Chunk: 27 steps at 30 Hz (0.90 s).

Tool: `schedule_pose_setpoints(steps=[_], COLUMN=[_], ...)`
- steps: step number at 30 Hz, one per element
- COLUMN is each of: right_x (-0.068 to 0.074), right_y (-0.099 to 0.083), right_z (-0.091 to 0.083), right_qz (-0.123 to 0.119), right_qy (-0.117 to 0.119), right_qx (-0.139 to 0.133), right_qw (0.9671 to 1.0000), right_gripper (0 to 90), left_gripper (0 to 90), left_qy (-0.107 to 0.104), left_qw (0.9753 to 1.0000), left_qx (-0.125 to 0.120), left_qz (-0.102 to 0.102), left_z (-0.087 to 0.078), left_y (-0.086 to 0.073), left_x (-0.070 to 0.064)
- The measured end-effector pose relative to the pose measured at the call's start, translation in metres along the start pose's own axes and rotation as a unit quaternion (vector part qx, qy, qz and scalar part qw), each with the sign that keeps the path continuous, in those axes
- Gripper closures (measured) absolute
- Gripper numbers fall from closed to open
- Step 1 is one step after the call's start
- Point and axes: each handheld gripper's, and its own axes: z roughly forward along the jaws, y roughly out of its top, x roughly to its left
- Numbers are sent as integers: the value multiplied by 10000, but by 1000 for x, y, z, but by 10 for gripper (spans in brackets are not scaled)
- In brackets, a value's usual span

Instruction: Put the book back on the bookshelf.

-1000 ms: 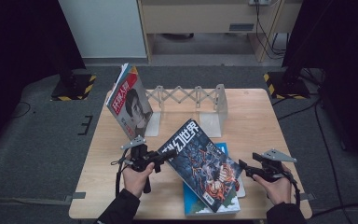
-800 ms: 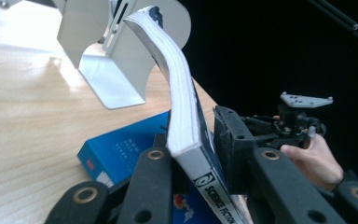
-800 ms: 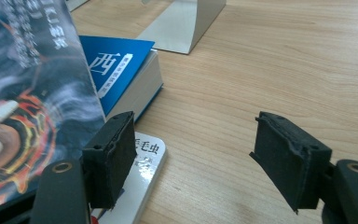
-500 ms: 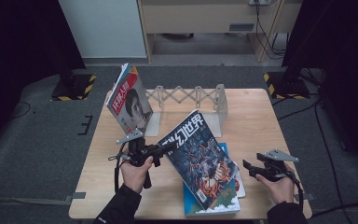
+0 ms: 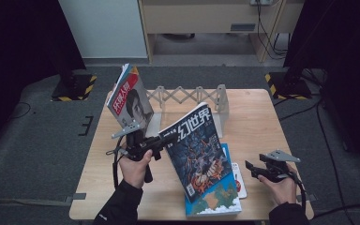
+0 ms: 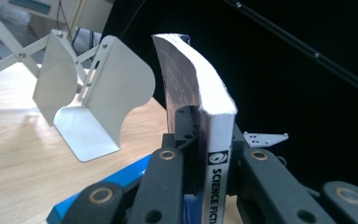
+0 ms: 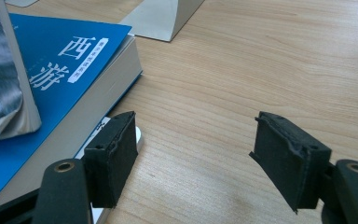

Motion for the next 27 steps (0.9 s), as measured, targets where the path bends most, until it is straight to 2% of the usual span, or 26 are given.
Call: schedule_pose_setpoints(steps=[3,11,15,20,22,25,27], right_x=[-1,-3,-4,-5,-6,-7,-8], right_y=[0,-2,-3,-8,-9,-11,-13], right_z=[0,1,3,7,8,11,13], right_qz=[-15,-59,-123,-163,-276,-242,-239], right_qy=[-8,-68,-133,-175,-251,-323,-314], right_qx=[24,116,228,521,588,646,788], right_qw=[10000,9999,9996,9984,9976,9971,9961], right_gripper=[301,300,292,274,254,214,192], left_gripper=[823,823,823,823,822,822,823], left_qy=[-82,-25,53,212,268,357,424], left_qw=[9999,9995,9990,9978,9974,9968,9963], left_qx=[-97,-296,-381,-468,-508,-559,-573], left_qz=[-35,112,230,417,428,450,483], left_z=[-2,-10,-16,-25,-30,-36,-40], left_y=[4,17,25,36,39,44,46], left_x=[-1,-3,-5,-7,-7,-5,-4])
